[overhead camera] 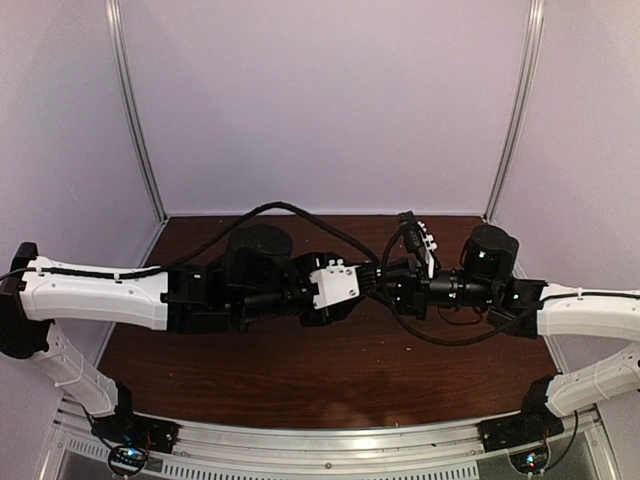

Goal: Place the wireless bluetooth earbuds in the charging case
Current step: Pass from the right arm to the left

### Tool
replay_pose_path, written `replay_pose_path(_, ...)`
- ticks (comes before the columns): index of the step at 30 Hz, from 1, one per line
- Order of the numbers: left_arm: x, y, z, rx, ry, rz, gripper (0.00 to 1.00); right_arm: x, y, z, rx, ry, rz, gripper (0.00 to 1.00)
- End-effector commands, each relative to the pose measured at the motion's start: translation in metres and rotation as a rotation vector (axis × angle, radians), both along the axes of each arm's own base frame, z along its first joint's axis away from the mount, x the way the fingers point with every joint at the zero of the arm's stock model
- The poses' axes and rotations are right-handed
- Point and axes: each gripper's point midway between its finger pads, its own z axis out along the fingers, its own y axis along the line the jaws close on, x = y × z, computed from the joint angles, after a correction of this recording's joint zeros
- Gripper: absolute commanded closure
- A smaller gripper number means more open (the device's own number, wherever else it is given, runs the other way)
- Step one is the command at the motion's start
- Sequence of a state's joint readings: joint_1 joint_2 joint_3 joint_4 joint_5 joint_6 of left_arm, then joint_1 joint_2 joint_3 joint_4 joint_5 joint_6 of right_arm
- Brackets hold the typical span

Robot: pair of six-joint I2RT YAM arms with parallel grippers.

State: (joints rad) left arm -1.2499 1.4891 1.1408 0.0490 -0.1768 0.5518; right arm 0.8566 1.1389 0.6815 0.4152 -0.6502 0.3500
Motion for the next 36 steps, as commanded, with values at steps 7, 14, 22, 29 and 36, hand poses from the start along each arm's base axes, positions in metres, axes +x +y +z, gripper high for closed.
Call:
replay_pose_path(7, 0.002, -0.007, 0.013, -0.022, -0.051, 0.027, 0.60, 0.000, 0.001, 0.009, 0.040, 0.002, 0.005, 1.00)
replay_pose_path(14, -0.001, -0.001, 0.001, -0.025, 0.018, 0.035, 0.75, 0.002, -0.008, 0.023, 0.067, -0.044, -0.026, 0.63)
replay_pose_path(22, 0.027, 0.026, -0.027, -0.082, 0.247, 0.104, 0.77, 0.013, -0.030, 0.037, 0.068, -0.128, -0.117, 0.10)
replay_pose_path(29, 0.078, 0.073, -0.072, -0.171, 0.513, 0.274, 0.78, 0.022, -0.041, 0.031, 0.034, -0.147, -0.197, 0.00)
replay_pose_path(36, 0.115, 0.119, -0.136, -0.164, 0.749, 0.492, 0.79, 0.026, -0.042, 0.021, 0.006, -0.147, -0.212, 0.00)
